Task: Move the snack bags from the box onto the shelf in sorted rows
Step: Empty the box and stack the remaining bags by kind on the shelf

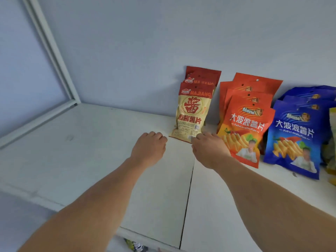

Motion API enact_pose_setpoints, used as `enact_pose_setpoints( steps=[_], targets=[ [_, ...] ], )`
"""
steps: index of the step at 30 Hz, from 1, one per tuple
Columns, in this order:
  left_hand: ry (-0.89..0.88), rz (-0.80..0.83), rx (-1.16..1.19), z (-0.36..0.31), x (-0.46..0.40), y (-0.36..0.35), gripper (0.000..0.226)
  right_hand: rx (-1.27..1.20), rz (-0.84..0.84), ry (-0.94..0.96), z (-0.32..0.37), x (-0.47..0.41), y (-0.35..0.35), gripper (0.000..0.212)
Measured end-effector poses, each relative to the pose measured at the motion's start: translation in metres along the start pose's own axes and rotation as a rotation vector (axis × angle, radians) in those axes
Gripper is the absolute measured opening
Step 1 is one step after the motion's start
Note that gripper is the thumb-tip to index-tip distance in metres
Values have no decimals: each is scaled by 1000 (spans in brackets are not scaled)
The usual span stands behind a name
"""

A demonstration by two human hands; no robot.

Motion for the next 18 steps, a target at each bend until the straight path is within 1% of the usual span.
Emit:
enact_pose_setpoints(
  steps=[2, 6, 9, 12, 16, 18],
  targets=[
    [41, 74, -47, -7, 35, 9, 33, -9, -25, 79, 21, 17, 3, 25],
    [186, 122, -101, -24, 119, 28, 31, -70, -28, 234, 71, 56, 4, 27],
    [332, 119, -71, -41, 195, 43, 31, -135, -42, 330, 114, 94, 10, 30],
    [441, 137, -57, -64, 274, 57, 30, -163, -30, 428, 161, 140, 11, 30],
    [619, 105, -80, -84, 384, 86, 28, -191, -39, 563, 231, 204, 24, 22],
    [738, 109, -33, -92, 442, 95, 32, -209, -42, 611, 267, 239, 29, 18]
  ],
)
Point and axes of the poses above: each hand's wrist, its own x-axis away from the middle knuckle, its own y-axis out of the back of the hand, z = x × y, the point moved 6 cm from there along -x, towards the middle knuckle, and after that the axes turned 14 degrees about -y, right-handed, at the moved point
